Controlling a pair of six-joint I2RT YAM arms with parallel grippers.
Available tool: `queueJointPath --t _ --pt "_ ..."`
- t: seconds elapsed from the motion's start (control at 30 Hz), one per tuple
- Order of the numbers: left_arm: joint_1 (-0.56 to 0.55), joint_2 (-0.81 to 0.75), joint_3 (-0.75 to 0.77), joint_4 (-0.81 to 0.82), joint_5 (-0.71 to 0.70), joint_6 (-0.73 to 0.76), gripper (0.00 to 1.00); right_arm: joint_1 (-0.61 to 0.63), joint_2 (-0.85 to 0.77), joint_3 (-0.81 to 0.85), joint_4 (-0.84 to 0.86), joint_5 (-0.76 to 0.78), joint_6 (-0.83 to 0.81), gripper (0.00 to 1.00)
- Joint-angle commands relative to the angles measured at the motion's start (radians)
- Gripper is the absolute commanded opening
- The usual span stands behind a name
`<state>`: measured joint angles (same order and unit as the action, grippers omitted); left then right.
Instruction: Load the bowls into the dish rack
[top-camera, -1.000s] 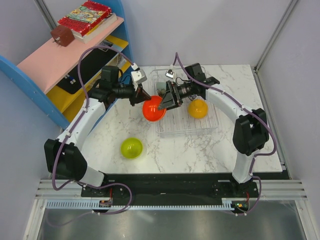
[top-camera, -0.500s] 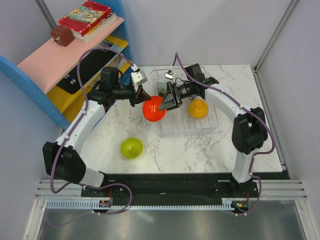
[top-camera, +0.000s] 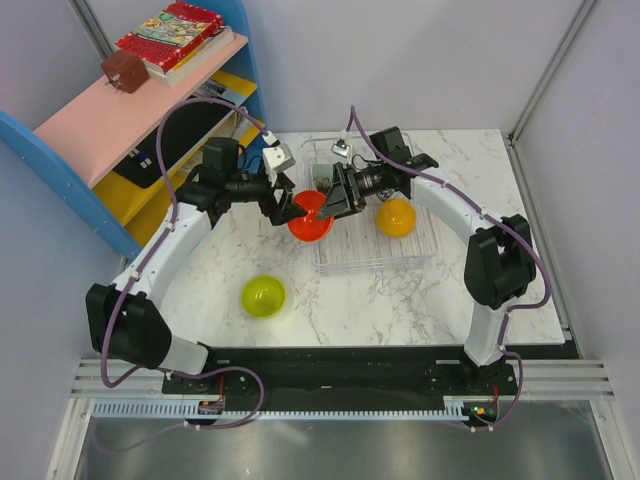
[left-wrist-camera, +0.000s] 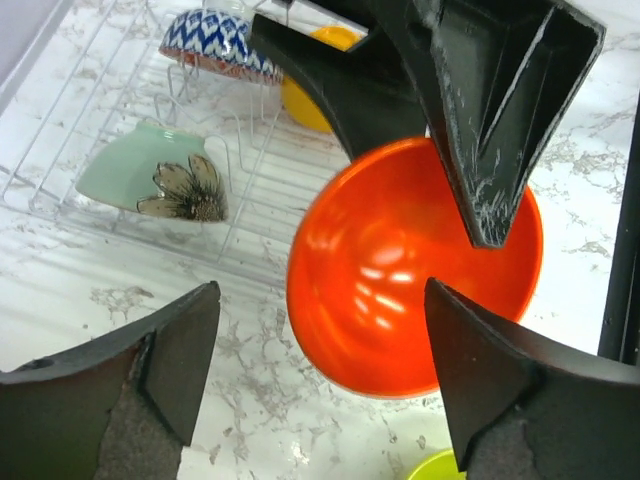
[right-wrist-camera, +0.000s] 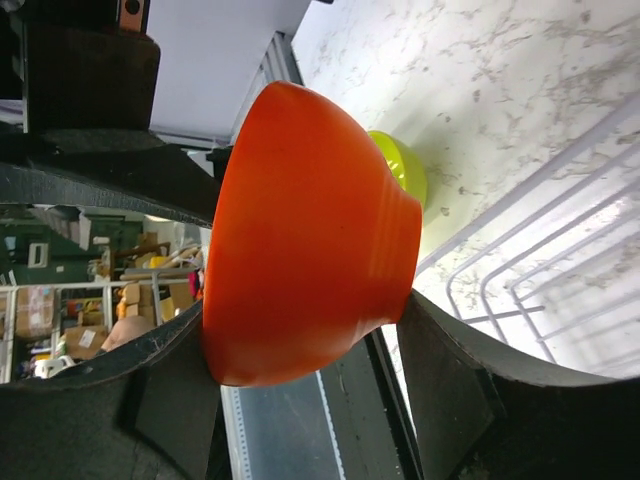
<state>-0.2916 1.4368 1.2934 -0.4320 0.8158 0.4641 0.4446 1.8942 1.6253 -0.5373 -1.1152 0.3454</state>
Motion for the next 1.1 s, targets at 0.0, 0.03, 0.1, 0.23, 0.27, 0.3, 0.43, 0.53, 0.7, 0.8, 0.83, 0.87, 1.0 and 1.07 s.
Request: queueJointPath --t 0.0,0.03,0.1,0.23,0.27,0.3,0.43,0.53,0.7,0.8,0.83,0.87,1.0,1.07 --pt "0.051 -0.049 -0.032 0.024 0.006 -0.018 0.91 -0.026 -0.073 0.005 0.007 0.072 -0.060 0.00" --pt "0.068 -0.052 -0.049 0.021 0.016 -0.021 0.96 -0.026 -0.076 0.014 -0.047 0.127 -0.089 0.00" --pt "0.126 -0.068 -0.066 0.004 0.039 -0.025 0.98 -0.024 -0.086 0.044 -0.119 0.220 -0.202 0.00" --pt "0.250 -0.136 -0.179 -0.031 0.109 -0.012 1.00 -0.024 -0.125 0.013 -0.155 0.451 -0.307 0.00" --pt "0.290 -0.151 -0.199 -0.049 0.112 -0.004 1.00 -0.023 -0.138 0.005 -0.155 0.544 -0.324 0.00" --pt "0.322 -0.180 -0.215 -0.074 0.124 0.033 1.00 -0.020 -0.145 -0.005 -0.153 0.584 -0.362 0.00" --pt "0.399 -0.263 -0.310 -0.148 0.086 0.088 1.00 0.014 -0.178 -0.030 -0.147 0.788 -0.486 0.00" --pt "0.446 -0.328 -0.370 -0.137 0.066 0.076 1.00 0.065 -0.190 -0.057 -0.128 0.934 -0.575 0.00" --pt "0.480 -0.375 -0.474 -0.010 0.063 -0.022 1.00 0.154 -0.182 -0.074 -0.113 1.145 -0.680 0.00" --pt "0.497 -0.380 -0.482 0.001 0.057 -0.033 1.00 0.195 -0.175 -0.084 -0.093 1.215 -0.729 0.00" --pt "0.505 -0.378 -0.486 0.002 0.062 -0.036 1.00 0.203 -0.167 -0.085 -0.089 1.251 -0.752 0.00" --pt "0.505 -0.377 -0.487 0.004 0.074 -0.038 1.00 0.219 -0.161 -0.085 -0.082 1.275 -0.764 0.00" --pt "0.506 -0.365 -0.496 0.019 0.083 -0.044 0.99 0.252 -0.130 -0.084 -0.059 1.362 -0.824 0.00" --pt "0.506 -0.357 -0.499 0.021 0.085 -0.045 0.99 0.266 -0.104 -0.076 -0.055 1.397 -0.861 0.00"
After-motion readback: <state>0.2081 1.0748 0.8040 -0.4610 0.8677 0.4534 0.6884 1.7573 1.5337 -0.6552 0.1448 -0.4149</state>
